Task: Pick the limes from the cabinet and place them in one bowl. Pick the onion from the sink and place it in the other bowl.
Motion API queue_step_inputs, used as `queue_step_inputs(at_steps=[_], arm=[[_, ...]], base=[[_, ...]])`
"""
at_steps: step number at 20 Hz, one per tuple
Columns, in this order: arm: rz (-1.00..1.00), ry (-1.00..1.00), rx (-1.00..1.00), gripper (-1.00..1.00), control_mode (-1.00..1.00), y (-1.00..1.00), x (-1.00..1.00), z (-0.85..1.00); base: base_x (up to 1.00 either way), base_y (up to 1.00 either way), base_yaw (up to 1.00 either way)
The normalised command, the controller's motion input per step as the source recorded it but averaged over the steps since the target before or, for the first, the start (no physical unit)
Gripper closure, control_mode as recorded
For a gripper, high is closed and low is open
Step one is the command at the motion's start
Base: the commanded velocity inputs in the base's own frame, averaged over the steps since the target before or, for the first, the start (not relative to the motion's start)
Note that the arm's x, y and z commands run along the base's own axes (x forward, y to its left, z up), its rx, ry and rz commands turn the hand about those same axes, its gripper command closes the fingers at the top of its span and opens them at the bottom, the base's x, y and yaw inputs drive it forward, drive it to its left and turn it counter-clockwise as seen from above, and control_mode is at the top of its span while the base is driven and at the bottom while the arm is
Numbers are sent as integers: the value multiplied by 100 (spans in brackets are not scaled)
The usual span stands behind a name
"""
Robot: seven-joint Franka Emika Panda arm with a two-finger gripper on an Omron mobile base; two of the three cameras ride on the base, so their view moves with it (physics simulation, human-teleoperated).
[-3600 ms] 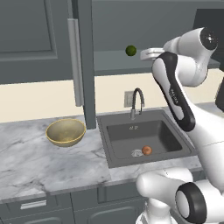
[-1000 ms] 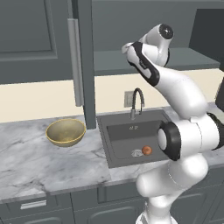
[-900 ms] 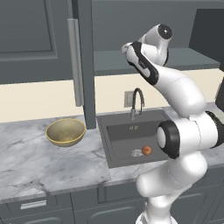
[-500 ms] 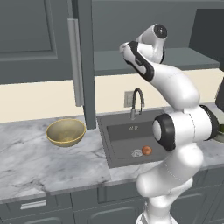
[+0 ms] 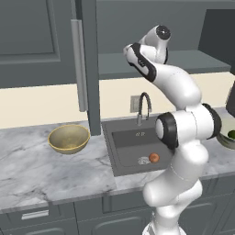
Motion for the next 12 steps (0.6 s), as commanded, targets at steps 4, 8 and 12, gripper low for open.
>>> queue_step_inputs(at_steps=[4, 8, 12], arm=[[0, 0, -3, -100, -100, 0, 28, -7], [0, 0, -2, -100, -100, 0, 28, -7], [0, 0, -3, -100, -100, 0, 27, -7]], base=[[0, 0, 0], [0, 0, 0], [0, 0, 0]])
